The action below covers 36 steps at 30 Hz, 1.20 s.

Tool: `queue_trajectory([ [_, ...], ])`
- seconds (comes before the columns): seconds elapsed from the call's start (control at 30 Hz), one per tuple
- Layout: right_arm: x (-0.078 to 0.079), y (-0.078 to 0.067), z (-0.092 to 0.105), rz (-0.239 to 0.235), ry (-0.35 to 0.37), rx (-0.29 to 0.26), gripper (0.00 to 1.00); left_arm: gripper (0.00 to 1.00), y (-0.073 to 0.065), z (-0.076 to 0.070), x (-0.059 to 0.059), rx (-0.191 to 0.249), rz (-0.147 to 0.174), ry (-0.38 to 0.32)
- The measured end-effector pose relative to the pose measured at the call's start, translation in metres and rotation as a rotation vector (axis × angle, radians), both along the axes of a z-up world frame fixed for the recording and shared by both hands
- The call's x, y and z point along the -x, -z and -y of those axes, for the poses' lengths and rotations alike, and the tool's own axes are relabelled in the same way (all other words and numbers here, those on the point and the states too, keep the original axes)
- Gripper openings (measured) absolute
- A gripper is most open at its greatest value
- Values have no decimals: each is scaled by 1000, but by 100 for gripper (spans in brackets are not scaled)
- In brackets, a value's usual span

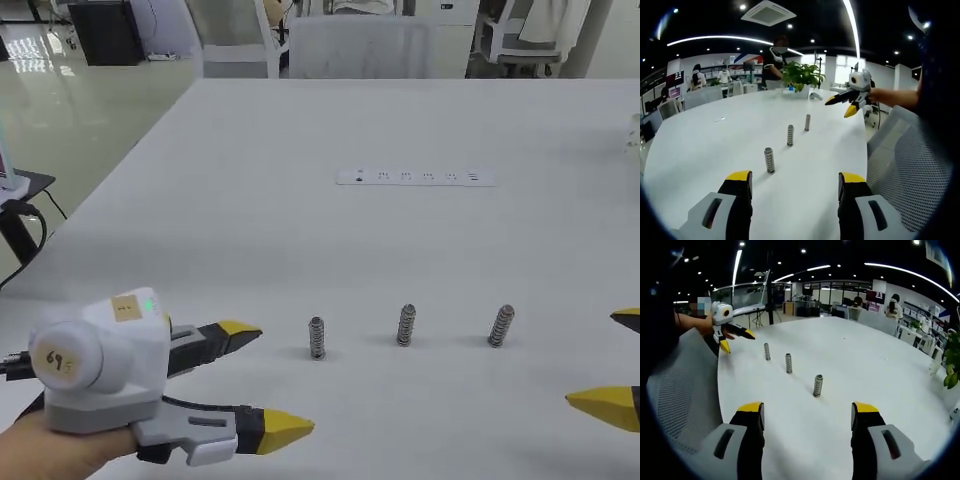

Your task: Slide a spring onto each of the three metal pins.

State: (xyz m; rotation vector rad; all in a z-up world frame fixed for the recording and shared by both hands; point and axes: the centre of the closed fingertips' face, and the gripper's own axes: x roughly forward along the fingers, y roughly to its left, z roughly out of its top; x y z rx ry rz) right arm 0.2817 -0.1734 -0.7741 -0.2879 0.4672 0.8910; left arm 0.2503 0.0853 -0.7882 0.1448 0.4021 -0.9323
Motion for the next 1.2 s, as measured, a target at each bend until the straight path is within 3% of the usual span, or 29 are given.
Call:
queue_trajectory([
  [0.4,-5,-1,2,4,9,-4,72,66,0,-1,-2,4,0,-10],
  [1.2,2,6,6,-23,44,-10,72,66,-1,-1,-2,13,-1,-16],
])
